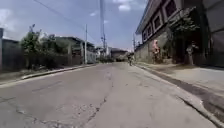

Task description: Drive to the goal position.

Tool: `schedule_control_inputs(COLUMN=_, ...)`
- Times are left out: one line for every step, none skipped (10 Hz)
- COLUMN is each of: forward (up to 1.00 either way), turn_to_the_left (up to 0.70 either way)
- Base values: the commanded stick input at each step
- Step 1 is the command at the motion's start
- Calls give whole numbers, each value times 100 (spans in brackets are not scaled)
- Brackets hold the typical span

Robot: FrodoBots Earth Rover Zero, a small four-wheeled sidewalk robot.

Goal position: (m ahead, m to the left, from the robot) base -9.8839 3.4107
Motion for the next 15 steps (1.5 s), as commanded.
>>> schedule_control_inputs(forward=100, turn_to_the_left=0)
schedule_control_inputs(forward=100, turn_to_the_left=0)
schedule_control_inputs(forward=100, turn_to_the_left=0)
schedule_control_inputs(forward=100, turn_to_the_left=0)
schedule_control_inputs(forward=100, turn_to_the_left=0)
schedule_control_inputs(forward=100, turn_to_the_left=0)
schedule_control_inputs(forward=100, turn_to_the_left=0)
schedule_control_inputs(forward=100, turn_to_the_left=0)
schedule_control_inputs(forward=100, turn_to_the_left=0)
schedule_control_inputs(forward=100, turn_to_the_left=0)
schedule_control_inputs(forward=100, turn_to_the_left=0)
schedule_control_inputs(forward=100, turn_to_the_left=0)
schedule_control_inputs(forward=100, turn_to_the_left=0)
schedule_control_inputs(forward=100, turn_to_the_left=0)
schedule_control_inputs(forward=100, turn_to_the_left=0)
